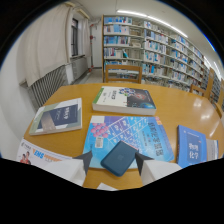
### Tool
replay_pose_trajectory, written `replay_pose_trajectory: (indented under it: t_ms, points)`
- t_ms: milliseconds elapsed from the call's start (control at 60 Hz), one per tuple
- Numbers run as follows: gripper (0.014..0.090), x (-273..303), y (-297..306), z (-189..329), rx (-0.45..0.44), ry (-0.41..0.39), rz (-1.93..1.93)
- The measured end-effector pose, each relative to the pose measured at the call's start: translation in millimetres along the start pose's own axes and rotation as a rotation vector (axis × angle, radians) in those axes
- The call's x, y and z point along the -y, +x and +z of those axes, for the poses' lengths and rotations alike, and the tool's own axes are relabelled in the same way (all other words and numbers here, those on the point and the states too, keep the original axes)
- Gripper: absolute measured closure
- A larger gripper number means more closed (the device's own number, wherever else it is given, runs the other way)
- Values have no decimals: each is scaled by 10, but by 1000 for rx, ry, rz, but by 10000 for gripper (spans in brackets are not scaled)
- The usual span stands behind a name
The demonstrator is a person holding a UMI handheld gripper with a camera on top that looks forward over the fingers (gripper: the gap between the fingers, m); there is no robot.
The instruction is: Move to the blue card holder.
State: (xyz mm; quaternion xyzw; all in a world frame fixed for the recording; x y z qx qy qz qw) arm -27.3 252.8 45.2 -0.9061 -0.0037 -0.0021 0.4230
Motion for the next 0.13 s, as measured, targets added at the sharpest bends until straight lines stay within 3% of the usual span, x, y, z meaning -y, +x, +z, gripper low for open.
replay_pose_trajectory:
  t_ms: [133]
  points:
    - [201,-19,0,-17,1,1,4]
